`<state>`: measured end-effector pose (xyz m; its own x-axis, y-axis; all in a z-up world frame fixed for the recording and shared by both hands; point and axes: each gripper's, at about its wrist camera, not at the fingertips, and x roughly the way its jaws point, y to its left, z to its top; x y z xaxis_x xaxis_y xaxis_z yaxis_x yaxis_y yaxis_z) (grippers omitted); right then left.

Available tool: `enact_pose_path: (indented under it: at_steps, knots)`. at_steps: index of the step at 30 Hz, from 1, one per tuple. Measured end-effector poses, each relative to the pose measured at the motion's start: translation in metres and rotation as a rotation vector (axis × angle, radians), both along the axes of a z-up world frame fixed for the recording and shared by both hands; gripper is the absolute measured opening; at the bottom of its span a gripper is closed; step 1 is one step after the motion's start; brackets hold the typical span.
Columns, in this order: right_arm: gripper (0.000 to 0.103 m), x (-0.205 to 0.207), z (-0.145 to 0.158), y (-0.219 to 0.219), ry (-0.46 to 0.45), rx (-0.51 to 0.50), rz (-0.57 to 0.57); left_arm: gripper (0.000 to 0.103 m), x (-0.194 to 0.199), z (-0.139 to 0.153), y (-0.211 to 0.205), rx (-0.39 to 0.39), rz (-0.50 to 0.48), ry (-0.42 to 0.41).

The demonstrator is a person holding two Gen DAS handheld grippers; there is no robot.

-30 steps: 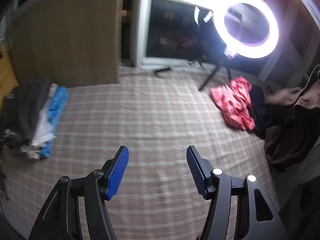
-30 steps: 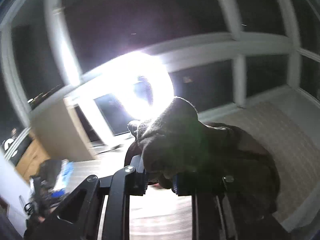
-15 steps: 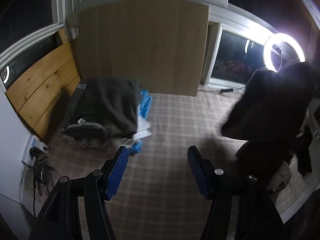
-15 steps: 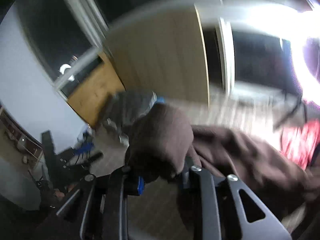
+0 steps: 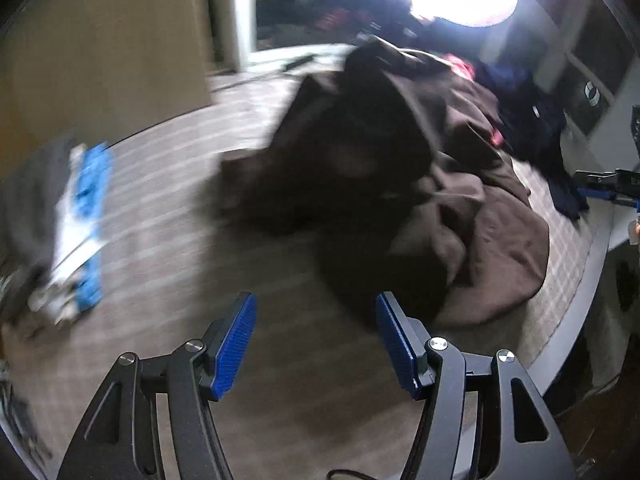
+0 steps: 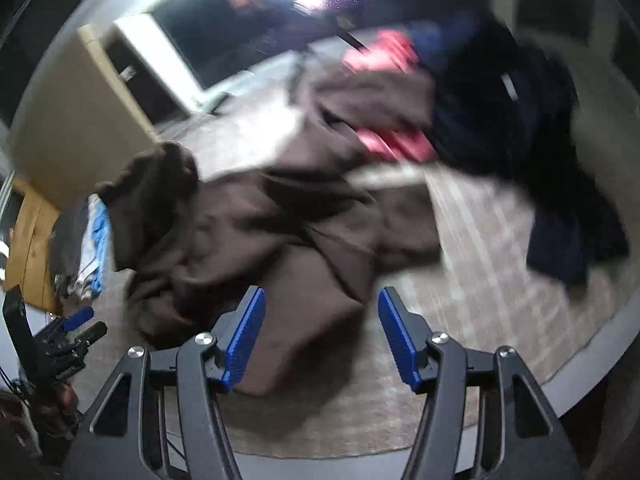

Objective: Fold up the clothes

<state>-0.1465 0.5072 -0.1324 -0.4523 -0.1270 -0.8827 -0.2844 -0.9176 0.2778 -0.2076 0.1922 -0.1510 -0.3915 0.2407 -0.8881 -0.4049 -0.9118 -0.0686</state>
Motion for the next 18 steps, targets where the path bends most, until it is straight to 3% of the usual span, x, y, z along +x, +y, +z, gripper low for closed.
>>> enact_pose_path:
  at_steps: [4,8,9,11,15,18]
  knots:
    - [0.058,-0.024,-0.021,0.034,0.044,-0.005,-0.080,0.060,-0.021,-0.021,0.060,-0.047,-0.042,-0.009]
    - [0.058,-0.076,-0.042,0.025,-0.010,0.014,0.086,0.057,-0.037,-0.041,0.095,-0.090,-0.078,-0.030]
    - [0.058,-0.081,-0.047,0.021,-0.035,0.086,0.117,0.054,-0.040,-0.045,0.099,-0.092,-0.075,-0.041]
    - [0.058,-0.090,-0.057,0.013,-0.083,0.217,0.174,0.036,-0.045,-0.051,0.103,-0.095,-0.071,-0.053]
    - [0.058,-0.099,-0.080,0.018,-0.127,0.112,0.216,0.009,-0.052,-0.047,0.093,-0.047,-0.027,-0.076]
    - [0.057,-0.112,-0.096,0.002,-0.130,0.224,0.288,0.006,-0.057,-0.040,0.073,0.051,0.020,-0.110]
